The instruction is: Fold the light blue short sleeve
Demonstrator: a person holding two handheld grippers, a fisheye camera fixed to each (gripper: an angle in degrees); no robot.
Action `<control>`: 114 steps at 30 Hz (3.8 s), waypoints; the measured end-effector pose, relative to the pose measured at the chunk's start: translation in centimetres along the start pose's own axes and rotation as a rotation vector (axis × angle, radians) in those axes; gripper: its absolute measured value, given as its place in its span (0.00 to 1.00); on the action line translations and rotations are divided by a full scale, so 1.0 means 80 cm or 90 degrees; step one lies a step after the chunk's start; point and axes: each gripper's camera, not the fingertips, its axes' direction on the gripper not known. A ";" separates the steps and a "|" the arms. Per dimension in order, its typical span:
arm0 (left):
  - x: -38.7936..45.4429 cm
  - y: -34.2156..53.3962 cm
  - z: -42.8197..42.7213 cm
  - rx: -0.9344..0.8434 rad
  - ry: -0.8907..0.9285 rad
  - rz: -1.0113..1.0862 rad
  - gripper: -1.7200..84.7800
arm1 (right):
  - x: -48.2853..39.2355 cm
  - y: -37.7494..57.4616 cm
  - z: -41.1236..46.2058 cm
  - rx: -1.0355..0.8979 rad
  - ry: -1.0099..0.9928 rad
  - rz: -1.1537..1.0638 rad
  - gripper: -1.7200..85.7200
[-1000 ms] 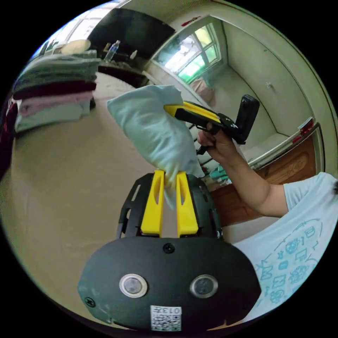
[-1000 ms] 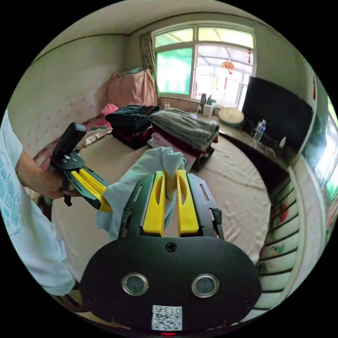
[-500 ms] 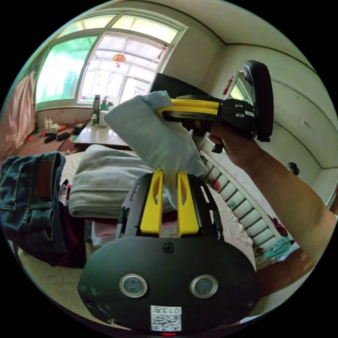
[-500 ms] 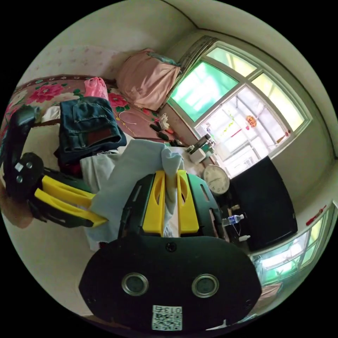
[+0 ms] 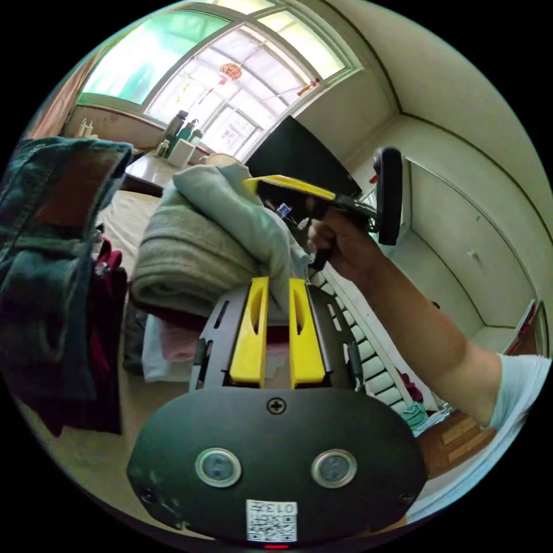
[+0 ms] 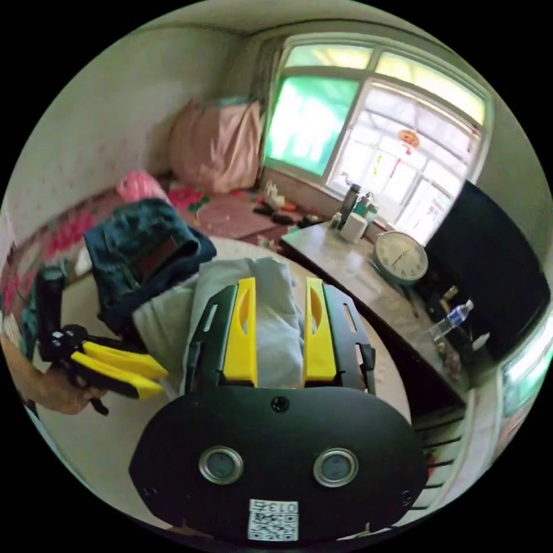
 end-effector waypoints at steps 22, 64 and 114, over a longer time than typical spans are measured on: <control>0.069 -0.269 0.087 -0.152 -0.311 0.207 0.10 | 0.122 0.058 0.006 -0.018 -0.060 0.175 0.08; 0.231 -0.177 0.048 -0.173 -0.354 0.515 0.02 | -0.146 0.072 -0.055 -0.044 0.258 -0.281 0.08; 0.044 0.975 -1.043 -0.226 -0.401 -0.064 0.02 | -0.542 0.267 -0.161 0.035 -0.131 0.143 0.02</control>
